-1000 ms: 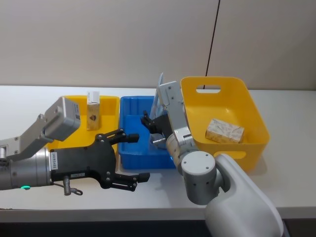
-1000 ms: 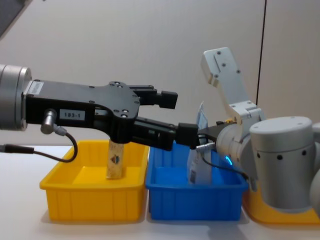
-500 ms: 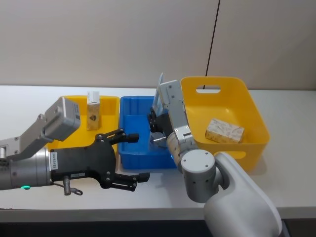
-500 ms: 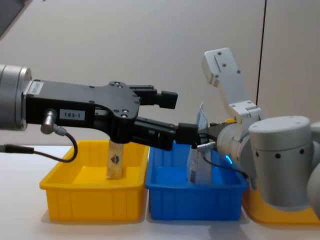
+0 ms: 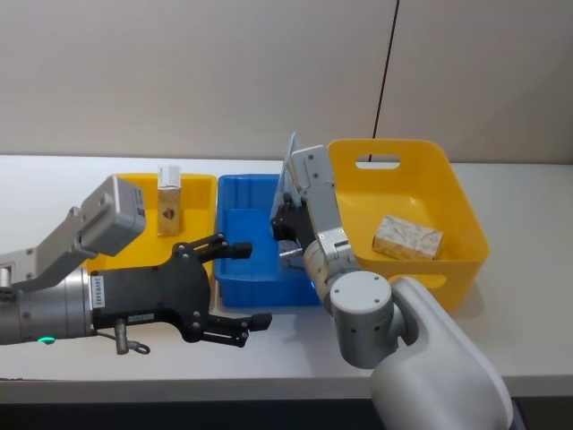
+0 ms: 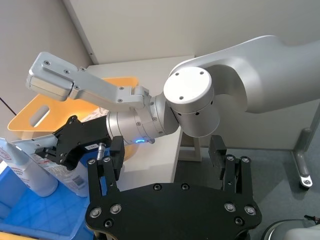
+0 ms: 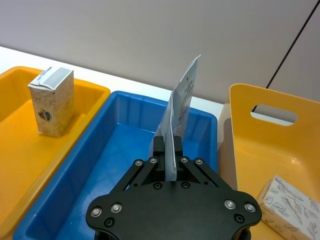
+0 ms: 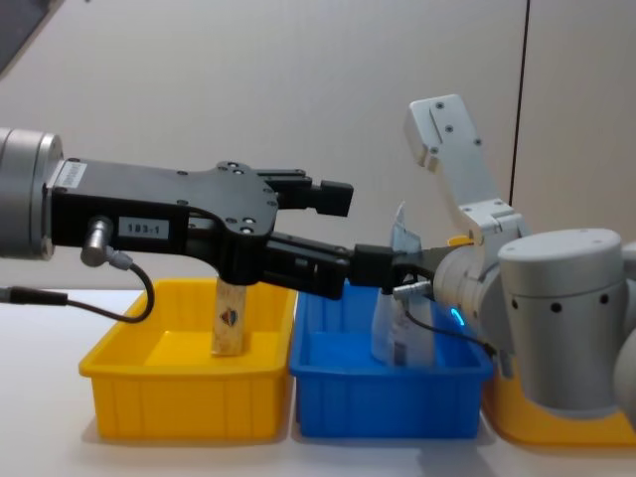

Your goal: Bimanual collaborative sorting of washing and personal care products

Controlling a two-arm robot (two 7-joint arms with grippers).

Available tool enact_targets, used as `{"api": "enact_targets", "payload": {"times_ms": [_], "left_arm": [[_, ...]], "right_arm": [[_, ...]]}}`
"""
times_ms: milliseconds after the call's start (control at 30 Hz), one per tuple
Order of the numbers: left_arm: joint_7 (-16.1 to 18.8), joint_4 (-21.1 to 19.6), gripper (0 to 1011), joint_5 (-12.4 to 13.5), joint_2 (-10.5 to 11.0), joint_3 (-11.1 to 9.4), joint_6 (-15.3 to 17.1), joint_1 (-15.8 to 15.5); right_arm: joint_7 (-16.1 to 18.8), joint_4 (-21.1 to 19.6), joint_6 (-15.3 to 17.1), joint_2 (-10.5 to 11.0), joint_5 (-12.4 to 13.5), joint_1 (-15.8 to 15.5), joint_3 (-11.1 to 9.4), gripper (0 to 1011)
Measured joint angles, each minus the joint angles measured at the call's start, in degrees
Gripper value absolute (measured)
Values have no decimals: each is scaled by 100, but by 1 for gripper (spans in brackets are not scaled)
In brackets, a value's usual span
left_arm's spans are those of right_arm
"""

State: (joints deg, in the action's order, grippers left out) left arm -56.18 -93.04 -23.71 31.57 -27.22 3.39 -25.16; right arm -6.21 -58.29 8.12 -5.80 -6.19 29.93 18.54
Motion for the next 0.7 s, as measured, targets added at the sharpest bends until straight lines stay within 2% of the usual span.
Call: {"api": "enact_targets", "payload": {"times_ms": [367, 700], "left_arm": [[0, 0, 1001, 0, 0, 0, 0, 0], [0, 0, 1001, 0, 0, 0, 0, 0]], "right_arm": [[113, -312, 99, 20, -14, -148, -38, 23], [323, -1001, 273, 28, 100, -357, -118, 8]]}}
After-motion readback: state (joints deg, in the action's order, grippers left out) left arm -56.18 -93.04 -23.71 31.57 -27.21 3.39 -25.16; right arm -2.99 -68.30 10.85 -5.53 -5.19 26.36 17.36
